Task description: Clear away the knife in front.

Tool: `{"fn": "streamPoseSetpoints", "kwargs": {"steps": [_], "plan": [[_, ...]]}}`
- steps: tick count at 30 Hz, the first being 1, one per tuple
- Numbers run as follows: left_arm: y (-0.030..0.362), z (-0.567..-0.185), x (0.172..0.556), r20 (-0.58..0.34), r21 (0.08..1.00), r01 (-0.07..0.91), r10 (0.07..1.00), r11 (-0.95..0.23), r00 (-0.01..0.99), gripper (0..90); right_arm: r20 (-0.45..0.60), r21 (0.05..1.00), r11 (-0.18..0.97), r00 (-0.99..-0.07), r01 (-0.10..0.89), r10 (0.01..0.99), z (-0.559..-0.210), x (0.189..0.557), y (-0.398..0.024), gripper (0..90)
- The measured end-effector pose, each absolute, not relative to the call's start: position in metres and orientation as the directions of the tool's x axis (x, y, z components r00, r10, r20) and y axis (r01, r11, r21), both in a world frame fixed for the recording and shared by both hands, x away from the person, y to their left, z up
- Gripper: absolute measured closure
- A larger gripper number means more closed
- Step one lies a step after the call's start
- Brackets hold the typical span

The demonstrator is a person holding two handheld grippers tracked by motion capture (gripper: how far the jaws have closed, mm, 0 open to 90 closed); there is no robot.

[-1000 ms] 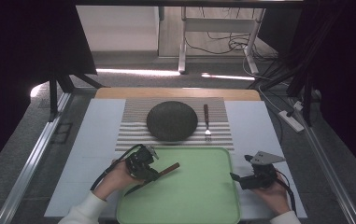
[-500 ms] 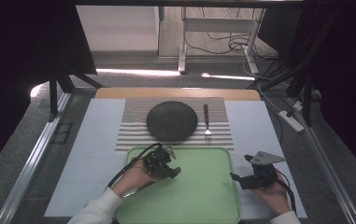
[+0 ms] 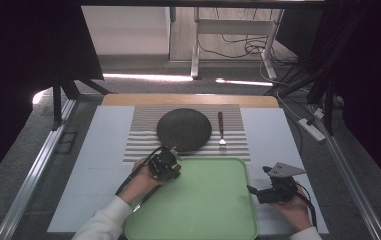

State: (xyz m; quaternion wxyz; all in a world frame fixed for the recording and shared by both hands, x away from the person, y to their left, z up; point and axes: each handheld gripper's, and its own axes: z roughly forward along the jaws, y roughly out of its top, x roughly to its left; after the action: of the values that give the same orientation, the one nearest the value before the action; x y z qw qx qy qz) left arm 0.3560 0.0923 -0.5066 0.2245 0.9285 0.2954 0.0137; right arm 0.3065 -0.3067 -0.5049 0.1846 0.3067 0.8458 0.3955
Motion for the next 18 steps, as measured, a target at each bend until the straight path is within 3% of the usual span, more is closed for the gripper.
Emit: {"fn": "streamPoseSetpoints", "kwargs": {"steps": [18], "plan": [[0.151, -0.509, 0.339, -0.133, 0.425, 0.656, 0.673, -0.624, 0.727, 88.6, -0.074, 0.784, 0.500, -0.743, 0.369, 0.665, -0.504, 0.306, -0.308, 7.5]]}}
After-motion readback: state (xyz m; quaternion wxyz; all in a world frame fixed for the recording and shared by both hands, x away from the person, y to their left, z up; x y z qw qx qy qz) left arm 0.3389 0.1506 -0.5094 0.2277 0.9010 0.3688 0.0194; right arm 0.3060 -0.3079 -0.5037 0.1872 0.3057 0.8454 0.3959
